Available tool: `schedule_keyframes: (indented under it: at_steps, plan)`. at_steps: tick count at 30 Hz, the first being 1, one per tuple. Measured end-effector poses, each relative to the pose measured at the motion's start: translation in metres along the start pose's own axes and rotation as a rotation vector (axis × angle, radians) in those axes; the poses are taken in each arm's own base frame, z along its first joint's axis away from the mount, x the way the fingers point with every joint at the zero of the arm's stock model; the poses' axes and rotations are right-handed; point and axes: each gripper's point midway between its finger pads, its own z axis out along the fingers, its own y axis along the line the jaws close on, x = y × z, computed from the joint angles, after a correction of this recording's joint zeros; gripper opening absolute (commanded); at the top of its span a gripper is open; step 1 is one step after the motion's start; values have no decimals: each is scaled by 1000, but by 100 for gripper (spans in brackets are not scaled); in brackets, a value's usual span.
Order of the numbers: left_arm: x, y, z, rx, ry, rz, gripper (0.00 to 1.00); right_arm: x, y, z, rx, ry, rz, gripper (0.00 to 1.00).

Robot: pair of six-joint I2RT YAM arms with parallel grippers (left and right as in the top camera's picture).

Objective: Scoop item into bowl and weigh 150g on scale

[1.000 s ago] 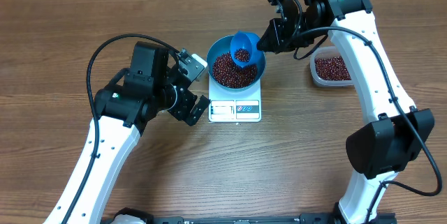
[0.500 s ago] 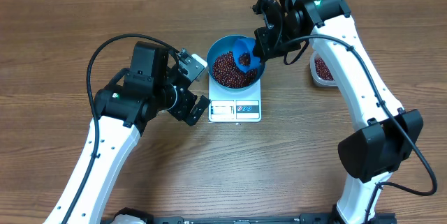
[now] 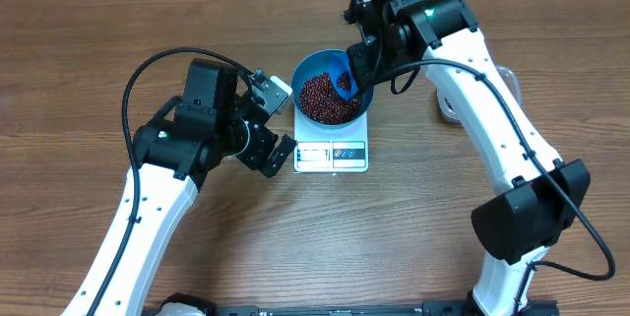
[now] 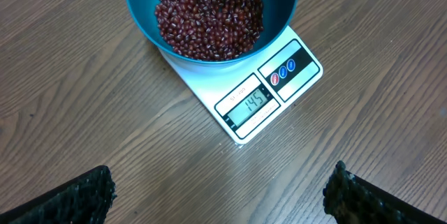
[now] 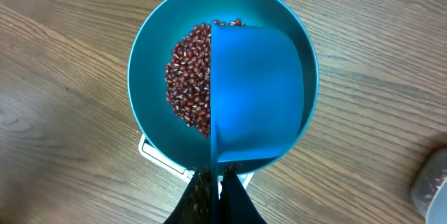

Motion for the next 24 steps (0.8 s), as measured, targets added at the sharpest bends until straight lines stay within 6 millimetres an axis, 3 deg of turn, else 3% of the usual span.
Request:
schedule_keyframes:
  at_steps: [24]
  plan:
    - [0, 0, 0, 0, 0, 0, 100, -5, -3, 2, 115, -20, -82, 4]
